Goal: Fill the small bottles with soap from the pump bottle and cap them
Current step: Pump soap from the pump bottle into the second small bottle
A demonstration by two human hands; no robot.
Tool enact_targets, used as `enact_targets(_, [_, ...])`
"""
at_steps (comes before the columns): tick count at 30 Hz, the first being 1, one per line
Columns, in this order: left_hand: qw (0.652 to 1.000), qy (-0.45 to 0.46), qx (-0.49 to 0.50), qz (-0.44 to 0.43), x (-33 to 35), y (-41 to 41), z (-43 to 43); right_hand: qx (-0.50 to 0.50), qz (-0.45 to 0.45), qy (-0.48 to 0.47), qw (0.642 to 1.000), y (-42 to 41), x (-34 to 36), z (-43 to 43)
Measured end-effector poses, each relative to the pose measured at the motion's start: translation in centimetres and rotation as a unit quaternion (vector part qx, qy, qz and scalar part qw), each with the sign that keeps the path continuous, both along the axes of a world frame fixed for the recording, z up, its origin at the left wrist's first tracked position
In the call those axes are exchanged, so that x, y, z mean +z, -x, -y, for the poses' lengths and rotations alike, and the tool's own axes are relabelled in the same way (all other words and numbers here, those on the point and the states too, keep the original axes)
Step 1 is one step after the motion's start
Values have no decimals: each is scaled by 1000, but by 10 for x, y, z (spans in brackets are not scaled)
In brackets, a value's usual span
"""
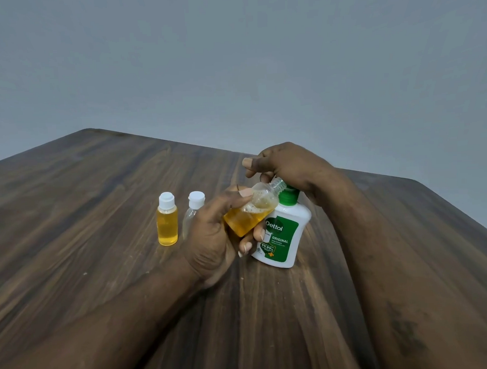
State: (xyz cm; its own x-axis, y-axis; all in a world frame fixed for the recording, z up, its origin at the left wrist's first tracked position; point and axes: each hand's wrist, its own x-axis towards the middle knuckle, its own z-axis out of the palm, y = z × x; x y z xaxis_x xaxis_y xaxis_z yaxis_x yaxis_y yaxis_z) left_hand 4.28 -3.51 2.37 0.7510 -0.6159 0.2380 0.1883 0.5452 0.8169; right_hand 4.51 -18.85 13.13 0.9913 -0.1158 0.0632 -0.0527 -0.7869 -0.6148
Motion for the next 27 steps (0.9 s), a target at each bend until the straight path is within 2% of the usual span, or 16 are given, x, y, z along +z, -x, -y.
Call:
enact_targets(3, [1000,8,-6,10,0,-1,1,-9,25,-17,1000,1,1,1])
enact_targets(8, [999,23,-19,32,3,-1,0,-49,130,-33,990,3,6,4])
enact_targets(12, [999,22,-12,21,3,-1,0,-26,51,-7,998,1,3,2])
enact_targets(15, [1000,20,-7,12,1,-1,2,-19,-3,-27,999,0,-1,2])
enact_targets(20, [999,25,-8,21,2,0,2,-24,26,-26,999,1,1,2])
enact_targets(24, [999,29,-17,27,5,2,1,-39,114,-26,992,4,7,2])
enact_targets(27, [999,28,-9,26,6,1,0,-31,96,-45,994,4,6,2])
